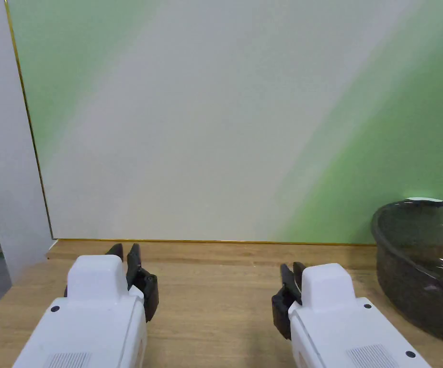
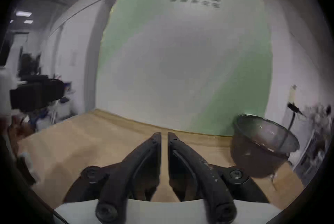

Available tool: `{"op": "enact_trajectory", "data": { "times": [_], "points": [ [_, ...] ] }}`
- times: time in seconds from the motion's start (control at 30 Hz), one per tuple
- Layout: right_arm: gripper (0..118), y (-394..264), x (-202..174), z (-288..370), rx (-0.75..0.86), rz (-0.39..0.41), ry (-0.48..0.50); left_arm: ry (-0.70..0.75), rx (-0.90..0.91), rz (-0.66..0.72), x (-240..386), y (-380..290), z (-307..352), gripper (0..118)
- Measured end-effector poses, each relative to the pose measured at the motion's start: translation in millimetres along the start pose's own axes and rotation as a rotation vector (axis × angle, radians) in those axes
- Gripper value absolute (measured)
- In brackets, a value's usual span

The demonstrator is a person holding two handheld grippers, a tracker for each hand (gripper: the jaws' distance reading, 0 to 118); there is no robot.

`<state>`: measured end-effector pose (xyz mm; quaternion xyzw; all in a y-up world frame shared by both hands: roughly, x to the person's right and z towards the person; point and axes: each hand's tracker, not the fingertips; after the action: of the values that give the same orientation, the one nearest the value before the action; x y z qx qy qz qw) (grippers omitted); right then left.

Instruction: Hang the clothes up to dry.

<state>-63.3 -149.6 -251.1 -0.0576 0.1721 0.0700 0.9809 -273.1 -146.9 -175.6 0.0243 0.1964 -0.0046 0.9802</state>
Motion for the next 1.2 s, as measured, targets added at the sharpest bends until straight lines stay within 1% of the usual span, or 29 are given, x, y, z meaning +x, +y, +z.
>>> {"op": "enact_trajectory", "data": {
  "times": [0.03, 0.07, 0.1, 0.13, 0.17, 0.2, 0.23, 0.27, 0.3, 0.33, 0.43, 0.53, 0.6, 0.7, 0.77, 0.8, 0.83, 0.9, 0.93, 1.0, 1.03, 1.1, 1.13, 1.17, 1.2],
  "points": [
    [37, -7.7, -1.5, -8.4, 0.005, 0.011, -0.052, 0.028, -0.025, -0.046, 6.1, -3.8, -5.7, 28],
    [63, -11.1, -1.8, -11.8, 0.0, 0.002, -0.072, -0.006, -0.053, -0.047, 8.9, -6.8, -11.0, 43],
    [81, -14.2, -0.3, -14.7, -0.009, -0.025, -0.069, -0.043, -0.075, -0.036, 9.3, -10.1, -16.0, 59],
    [99, -19.1, 4.3, -17.8, 0.02, -0.083, -0.047, -0.077, -0.1, -0.028, 11.3, -14.3, -21.3, 79],
    [118, -22.8, 6.0, -19.3, 0.036, -0.097, -0.057, -0.067, -0.108, -0.033, 13.2, -18.9, -25.4, 102],
    [118, -27.6, 7.1, -19.8, 0.061, -0.099, -0.082, -0.059, -0.097, -0.027, 14.6, -27.2, -27.4, 115],
    [118, -34.1, 6.0, -20.4, 0.103, -0.087, -0.111, -0.069, -0.075, -0.039, 15.7, -34.6, -29.4, 118],
    [118, -38.9, 7.7, -22.8, 0.109, -0.043, -0.18, -0.066, -0.026, -0.069, 15.7, -43.3, -28.2, 118],
    [118, -42.3, 9.4, -25.7, 0.103, -0.024, -0.185, -0.076, -0.008, -0.087, 17.4, -48.5, -30.6, 118],
    [118, -47.8, 12.4, -29.1, 0.098, -0.033, -0.174, -0.104, -0.02, -0.111, 18.6, -54.4, -32.8, 118],
    [118, -63.8, 23.5, -41.2, 0.092, -0.062, -0.176, -0.206, -0.046, -0.09, 23.1, -69.8, -38.8, 118],
    [118, -76.4, 29.6, -52.7, 0.079, -0.128, -0.214, -0.18, -0.033, -0.085, 31.7, -83.0, -46.6, 118],
    [118, -83.4, 30.9, -59.1, 0.069, -0.134, -0.222, -0.161, -0.047, -0.097, 35.5, -90.8, -54.1, 118],
    [118, -93.0, 30.1, -63.8, 0.06, -0.11, -0.228, -0.195, -0.073, -0.117, 38.2, -102.6, -60.4, 118],
    [118, -99.7, 31.2, -63.9, 0.056, -0.118, -0.209, -0.2, -0.08, -0.12, 40.2, -104.9, -59.2, 118],
    [118, -95.7, 32.5, -59.8, 0.088, -0.142, -0.2, -0.198, -0.027, -0.082, 39.7, -102.7, -57.2, 118],
    [118, -98.0, 31.7, -58.9, 0.133, -0.137, -0.206, -0.204, -0.001, -0.081, 41.3, -104.8, -56.1, 118],
    [118, -99.8, 30.1, -65.0, 0.061, -0.113, -0.219, -0.212, -0.031, -0.101, 46.0, -104.7, -57.9, 118],
    [118, -97.1, 31.5, -62.2, 0.091, -0.125, -0.212, -0.204, -0.037, -0.119, 47.9, -104.9, -57.4, 118],
    [118, -98.7, 30.6, -57.8, 0.118, -0.126, -0.211, -0.221, -0.022, -0.102, 44.0, -106.2, -55.5, 118],
    [118, -97.6, 30.3, -57.8, 0.111, -0.129, -0.212, -0.228, -0.023, -0.071, 39.5, -106.0, -56.1, 118],
    [118, -99.3, 30.6, -56.8, 0.11, -0.129, -0.216, -0.235, -0.042, 0.058, 24.9, -107.1, -62.0, 118],
    [118, -98.5, 30.4, -58.1, 0.103, -0.129, -0.214, -0.221, -0.095, 0.096, 18.7, -104.0, -67.4, 118],
    [118, -99.1, 30.3, -57.9, 0.102, -0.129, -0.211, -0.168, -0.036, 0.08, 20.4, -103.7, -66.1, 118],
    [118, -99.2, 30.4, -57.4, 0.106, -0.132, -0.207, -0.132, -0.043, 0.044, 22.3, -105.1, -65.9, 118]
  ]
}}
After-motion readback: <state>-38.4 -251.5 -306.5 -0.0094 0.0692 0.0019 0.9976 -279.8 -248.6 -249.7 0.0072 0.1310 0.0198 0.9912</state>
